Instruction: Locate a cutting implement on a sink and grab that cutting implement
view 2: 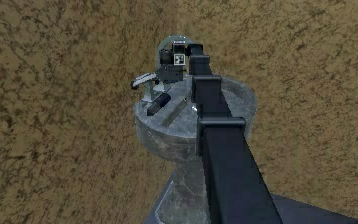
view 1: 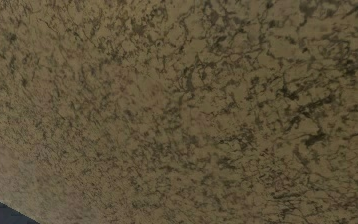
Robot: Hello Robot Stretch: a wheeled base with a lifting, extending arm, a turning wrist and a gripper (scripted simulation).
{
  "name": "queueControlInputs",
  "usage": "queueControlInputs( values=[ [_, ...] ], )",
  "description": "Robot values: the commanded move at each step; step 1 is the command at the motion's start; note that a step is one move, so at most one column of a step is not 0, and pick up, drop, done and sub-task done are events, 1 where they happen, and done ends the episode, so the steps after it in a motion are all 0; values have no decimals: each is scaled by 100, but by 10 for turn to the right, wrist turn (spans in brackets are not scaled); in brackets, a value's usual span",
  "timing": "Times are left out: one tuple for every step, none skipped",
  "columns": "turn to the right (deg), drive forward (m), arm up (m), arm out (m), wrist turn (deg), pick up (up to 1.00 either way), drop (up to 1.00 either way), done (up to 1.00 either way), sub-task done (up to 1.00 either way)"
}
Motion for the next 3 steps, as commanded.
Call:
queueControlInputs(
  values=[
    [0,0,-14,0,0,0,0,0,0],
    [0,0,0,0,0,100,0,0,0],
    [0,0,10,0,0,0,0,0,0]
  ],
)
